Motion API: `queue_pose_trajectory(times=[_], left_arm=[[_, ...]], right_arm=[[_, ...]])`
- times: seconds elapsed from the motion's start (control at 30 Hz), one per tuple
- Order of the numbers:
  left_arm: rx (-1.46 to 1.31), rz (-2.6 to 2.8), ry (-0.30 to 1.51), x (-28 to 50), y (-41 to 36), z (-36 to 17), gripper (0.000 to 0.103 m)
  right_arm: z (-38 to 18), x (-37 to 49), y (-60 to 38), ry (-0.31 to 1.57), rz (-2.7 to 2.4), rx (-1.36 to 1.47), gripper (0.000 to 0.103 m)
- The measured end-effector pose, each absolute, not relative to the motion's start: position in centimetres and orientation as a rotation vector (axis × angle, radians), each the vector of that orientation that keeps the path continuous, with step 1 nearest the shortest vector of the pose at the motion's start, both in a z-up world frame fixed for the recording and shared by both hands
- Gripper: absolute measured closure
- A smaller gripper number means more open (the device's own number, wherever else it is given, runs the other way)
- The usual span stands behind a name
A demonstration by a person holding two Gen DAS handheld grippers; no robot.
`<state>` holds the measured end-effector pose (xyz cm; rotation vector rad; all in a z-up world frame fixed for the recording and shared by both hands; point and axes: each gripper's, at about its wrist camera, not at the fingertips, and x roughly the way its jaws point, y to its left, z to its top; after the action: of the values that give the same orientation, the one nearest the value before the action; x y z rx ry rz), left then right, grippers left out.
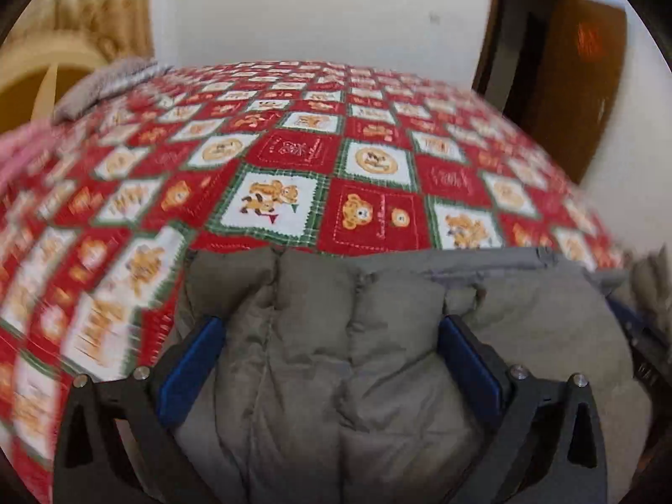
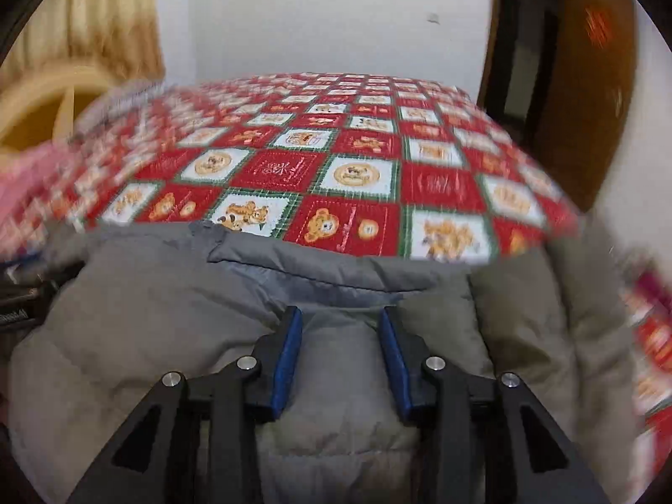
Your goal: Fold large clothes
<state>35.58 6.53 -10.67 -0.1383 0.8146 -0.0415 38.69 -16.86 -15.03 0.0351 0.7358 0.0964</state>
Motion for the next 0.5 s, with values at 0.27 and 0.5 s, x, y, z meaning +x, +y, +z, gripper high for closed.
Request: queue_pose_trajectory(times=[0.27, 0.5], left_arm=[[-0.196, -0.007, 0.843, 37.4, 6.3, -12.7, 0.000], [-0.216, -0.001, 0.843, 37.2, 7.0, -13.1, 0.000]], right_arm=[[-16.1, 39.9, -19.1, 0.742, 0.147, 0.210, 0.065], [-14.5, 39.2, -20.5, 0.740, 0.051, 0.198, 0.065]])
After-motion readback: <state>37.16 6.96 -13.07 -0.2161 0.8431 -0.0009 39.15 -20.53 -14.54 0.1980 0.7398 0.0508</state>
